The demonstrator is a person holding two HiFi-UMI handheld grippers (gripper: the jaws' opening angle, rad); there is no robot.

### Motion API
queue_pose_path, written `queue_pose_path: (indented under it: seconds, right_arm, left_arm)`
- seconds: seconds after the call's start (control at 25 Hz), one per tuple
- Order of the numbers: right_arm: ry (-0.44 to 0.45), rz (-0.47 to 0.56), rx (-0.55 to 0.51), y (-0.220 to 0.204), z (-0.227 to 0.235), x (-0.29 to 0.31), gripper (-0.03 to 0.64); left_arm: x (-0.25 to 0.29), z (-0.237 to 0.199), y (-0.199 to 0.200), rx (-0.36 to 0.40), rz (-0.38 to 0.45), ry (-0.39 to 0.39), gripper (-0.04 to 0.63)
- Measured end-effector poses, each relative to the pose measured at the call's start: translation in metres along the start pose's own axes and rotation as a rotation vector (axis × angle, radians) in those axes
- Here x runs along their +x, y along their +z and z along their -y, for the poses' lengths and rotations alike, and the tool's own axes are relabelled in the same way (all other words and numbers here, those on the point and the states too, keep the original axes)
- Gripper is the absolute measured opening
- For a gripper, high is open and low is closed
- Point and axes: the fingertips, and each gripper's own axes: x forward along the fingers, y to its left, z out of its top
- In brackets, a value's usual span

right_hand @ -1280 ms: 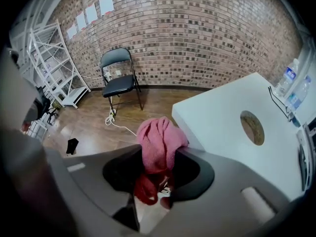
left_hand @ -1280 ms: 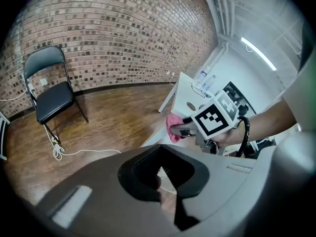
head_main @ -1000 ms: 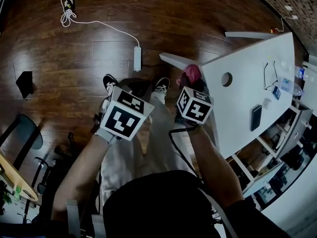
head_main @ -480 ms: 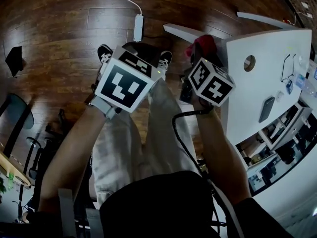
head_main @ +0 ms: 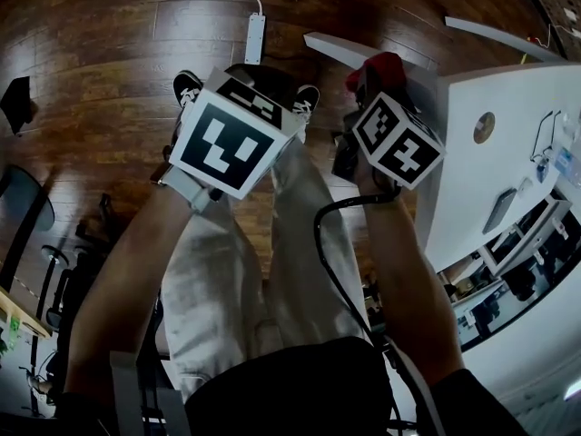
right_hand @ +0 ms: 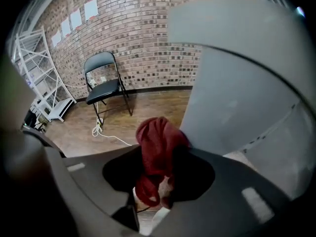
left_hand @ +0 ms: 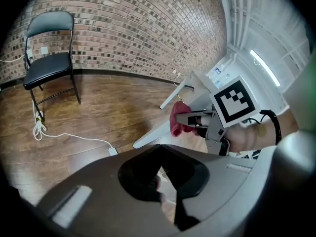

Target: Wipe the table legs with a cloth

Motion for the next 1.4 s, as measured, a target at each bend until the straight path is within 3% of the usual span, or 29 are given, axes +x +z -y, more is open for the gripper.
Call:
queue_pose_path:
  seconds: [0.72, 1.4]
  right_arm:
    - [-0.007, 0.010, -0.009, -0.035, 0.002, 0.062, 0.140]
    - [-0.007, 0.004, -0.022, -0.072, -0.002, 0.127, 0.141]
  left_arm:
    - [0.033, -0.066, -0.036, -0.108, 0.044, 0.050, 0.002]
    - [0.065, -0.107, -0.071, -0.117, 0.015, 0.086, 0.002]
